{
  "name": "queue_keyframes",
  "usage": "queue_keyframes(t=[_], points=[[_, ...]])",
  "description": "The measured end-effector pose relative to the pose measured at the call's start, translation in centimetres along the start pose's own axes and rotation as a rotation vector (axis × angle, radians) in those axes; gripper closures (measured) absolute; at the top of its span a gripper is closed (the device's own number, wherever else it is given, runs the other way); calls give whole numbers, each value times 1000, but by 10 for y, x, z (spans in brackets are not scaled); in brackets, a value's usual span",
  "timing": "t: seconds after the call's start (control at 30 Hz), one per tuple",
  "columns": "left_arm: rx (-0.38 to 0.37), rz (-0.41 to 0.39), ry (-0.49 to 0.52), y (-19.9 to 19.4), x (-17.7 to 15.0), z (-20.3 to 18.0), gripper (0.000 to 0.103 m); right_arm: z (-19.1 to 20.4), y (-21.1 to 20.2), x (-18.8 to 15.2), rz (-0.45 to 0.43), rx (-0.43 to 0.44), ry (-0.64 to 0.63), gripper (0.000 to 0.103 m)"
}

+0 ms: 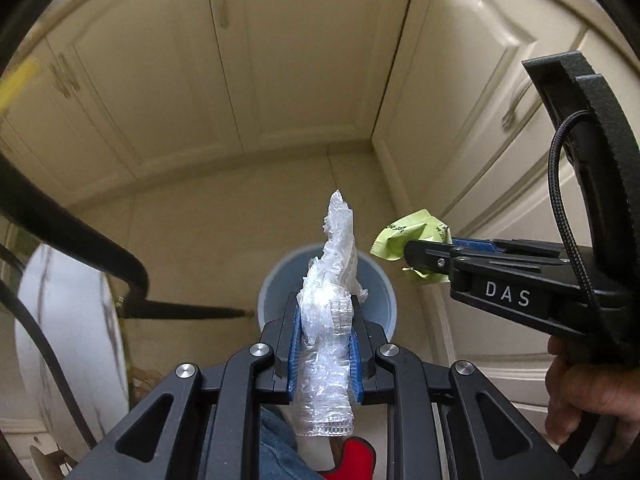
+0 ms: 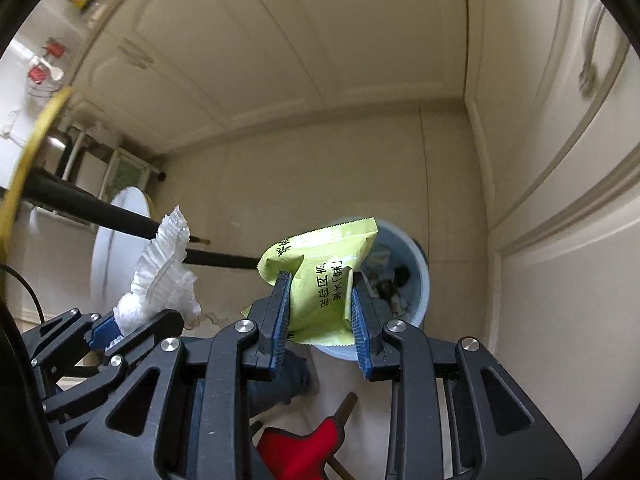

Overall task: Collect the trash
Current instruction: 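Open both tools to drop the wrap and green packet into the wastebasket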

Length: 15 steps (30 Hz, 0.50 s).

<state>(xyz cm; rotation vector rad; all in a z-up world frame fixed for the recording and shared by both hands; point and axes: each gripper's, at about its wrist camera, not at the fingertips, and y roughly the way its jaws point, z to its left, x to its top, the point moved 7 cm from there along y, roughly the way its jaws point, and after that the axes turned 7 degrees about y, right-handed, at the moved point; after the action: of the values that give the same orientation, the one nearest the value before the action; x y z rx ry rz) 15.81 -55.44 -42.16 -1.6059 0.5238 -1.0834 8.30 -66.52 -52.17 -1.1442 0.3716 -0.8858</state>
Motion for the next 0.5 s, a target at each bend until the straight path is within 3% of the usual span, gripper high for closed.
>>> queue_keyframes(t=[0.23,0.37,0.5], points=[[-37,83,-16,39,13,3,79,-8,32,2,61,-8,31,76],[-27,99,-28,54,20,9,48,-15,43,3,79,-17,62,70],[-7,103,-16,63,25,9,38,-25,48,4,88,-15,89,55]])
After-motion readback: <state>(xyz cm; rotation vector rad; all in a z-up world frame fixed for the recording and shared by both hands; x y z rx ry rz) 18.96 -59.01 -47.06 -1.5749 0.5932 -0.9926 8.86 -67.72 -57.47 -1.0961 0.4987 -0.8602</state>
